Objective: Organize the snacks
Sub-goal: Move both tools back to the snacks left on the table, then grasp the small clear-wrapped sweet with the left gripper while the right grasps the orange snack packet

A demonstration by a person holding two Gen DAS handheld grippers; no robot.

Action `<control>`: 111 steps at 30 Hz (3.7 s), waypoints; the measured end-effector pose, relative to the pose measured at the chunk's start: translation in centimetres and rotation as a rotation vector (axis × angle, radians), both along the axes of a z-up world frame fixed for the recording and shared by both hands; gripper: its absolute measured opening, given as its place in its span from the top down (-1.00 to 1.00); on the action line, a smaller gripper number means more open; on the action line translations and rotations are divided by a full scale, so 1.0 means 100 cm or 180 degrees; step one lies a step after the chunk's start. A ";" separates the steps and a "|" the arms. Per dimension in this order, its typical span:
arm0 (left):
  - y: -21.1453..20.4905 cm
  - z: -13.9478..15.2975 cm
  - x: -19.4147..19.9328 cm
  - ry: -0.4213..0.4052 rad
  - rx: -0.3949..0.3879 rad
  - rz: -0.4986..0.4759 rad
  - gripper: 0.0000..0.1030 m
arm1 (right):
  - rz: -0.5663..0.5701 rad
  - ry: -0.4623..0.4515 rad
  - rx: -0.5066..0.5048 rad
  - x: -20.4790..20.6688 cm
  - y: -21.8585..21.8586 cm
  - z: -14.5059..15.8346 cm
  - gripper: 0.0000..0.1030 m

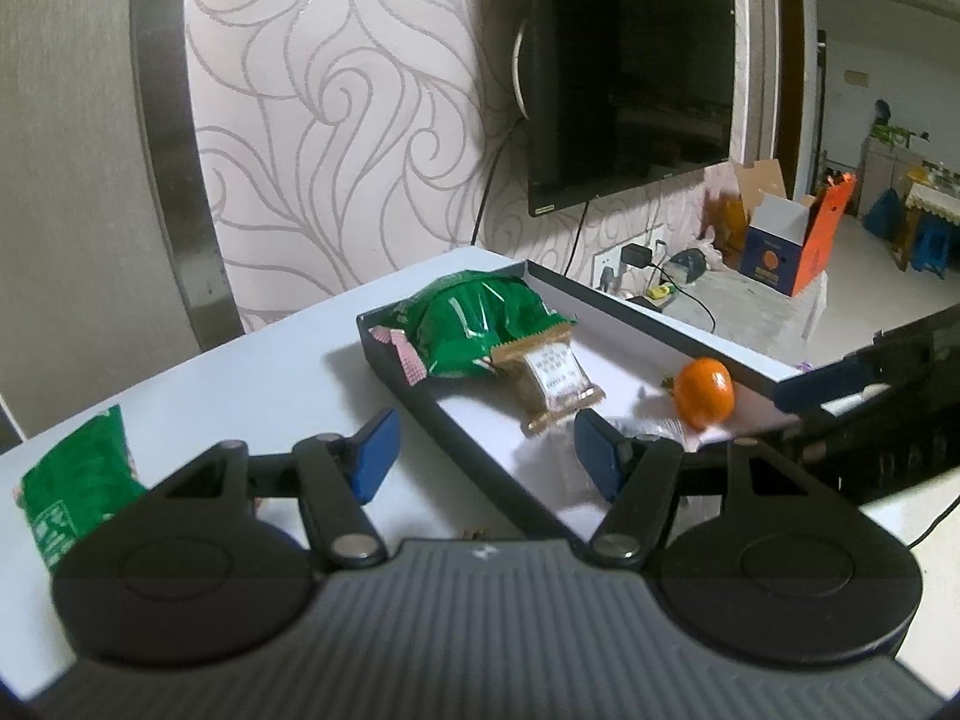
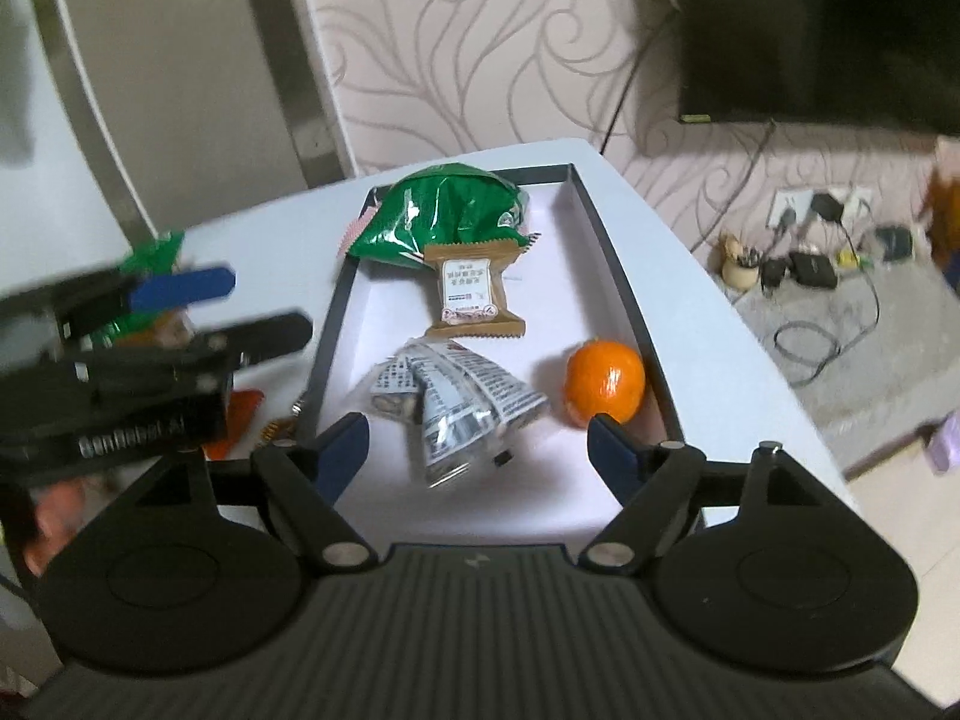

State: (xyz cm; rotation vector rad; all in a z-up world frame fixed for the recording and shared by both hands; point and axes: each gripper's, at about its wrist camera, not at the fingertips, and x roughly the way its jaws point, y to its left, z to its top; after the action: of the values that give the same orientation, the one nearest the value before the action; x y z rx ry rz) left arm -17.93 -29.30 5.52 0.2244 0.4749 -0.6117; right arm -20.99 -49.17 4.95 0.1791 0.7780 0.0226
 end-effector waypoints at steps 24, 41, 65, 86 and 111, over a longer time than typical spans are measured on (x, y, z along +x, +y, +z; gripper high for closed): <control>0.133 -0.035 -0.069 -0.0074 0.0334 0.0274 -0.28 | 0.0376 -0.0471 0.0800 -0.024 0.072 0.034 -0.81; 0.151 -0.058 -0.048 0.0405 0.0139 0.0360 0.15 | 0.1504 -0.0219 -0.0511 0.009 0.156 0.005 -0.44; 0.148 -0.056 -0.050 0.0391 0.0132 0.0737 0.44 | 0.2258 0.0310 -0.0881 0.094 0.174 -0.036 0.19; 0.146 -0.056 -0.042 0.0406 0.0189 0.0672 0.24 | 0.1610 0.0312 -0.0682 0.016 0.172 -0.040 0.18; 0.144 -0.039 -0.045 0.0213 0.0152 0.0691 0.57 | 0.1286 0.0214 -0.0112 -0.021 0.158 -0.008 0.19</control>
State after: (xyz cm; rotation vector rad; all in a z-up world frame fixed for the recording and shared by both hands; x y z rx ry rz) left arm -22.47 -14.94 1.59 0.1950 0.5706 -0.3968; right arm -23.12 -33.36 4.16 -0.0132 0.8711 0.3866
